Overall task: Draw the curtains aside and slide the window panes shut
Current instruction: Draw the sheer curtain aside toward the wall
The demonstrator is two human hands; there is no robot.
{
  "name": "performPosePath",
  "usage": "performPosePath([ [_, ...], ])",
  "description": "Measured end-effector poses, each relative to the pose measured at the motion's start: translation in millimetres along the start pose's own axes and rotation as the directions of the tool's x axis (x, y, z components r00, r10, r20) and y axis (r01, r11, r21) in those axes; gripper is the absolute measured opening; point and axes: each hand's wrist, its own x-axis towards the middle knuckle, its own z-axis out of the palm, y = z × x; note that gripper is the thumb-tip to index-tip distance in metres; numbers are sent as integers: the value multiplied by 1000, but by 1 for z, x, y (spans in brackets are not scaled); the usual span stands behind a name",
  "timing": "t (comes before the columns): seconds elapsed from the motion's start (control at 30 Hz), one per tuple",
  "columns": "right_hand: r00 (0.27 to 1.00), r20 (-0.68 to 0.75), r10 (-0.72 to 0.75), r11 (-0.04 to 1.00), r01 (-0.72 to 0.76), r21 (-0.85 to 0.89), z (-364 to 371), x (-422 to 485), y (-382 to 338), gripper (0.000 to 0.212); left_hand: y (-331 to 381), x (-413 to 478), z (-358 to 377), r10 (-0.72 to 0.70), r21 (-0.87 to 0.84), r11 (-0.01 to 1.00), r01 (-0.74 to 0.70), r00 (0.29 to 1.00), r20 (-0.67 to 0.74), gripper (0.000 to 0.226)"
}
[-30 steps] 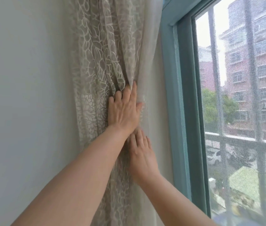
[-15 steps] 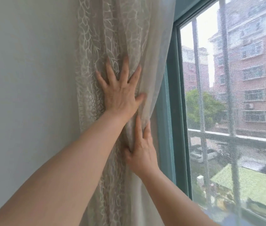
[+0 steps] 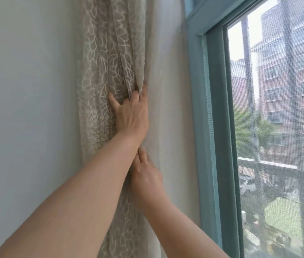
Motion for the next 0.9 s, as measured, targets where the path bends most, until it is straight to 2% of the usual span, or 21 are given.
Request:
performPosePath([
  [0.2,993,109,35,982,-15,-187,23,31,-7,59,-19,11,25,-30,-24,999,31,997,75,67],
  [0.3,996,80,34,966,-12,-258,20,28,-7,60,-13,10,17,-14,-77,997,21,996,86,65],
  [0.4,996,66,60,972,-43,-231,11,19,-6,66,-9,6,5,-3,-130,991,12,998,67,61],
  [0.6,995,-35,97,995,-98,-31,-11,-22,0,72,5,-20,-10,35,-152,987,-54,991,-126,63],
  [0.7,987,-36,155,985,-157,-70,-25,-46,-1,69,17,-35,-21,40,-213,974,-73,987,-156,67],
  [0.9,973,-41,227,958,-230,-172,-65,-92,-9,65,43,-60,-68,33,-277,959,-62,994,-107,60],
])
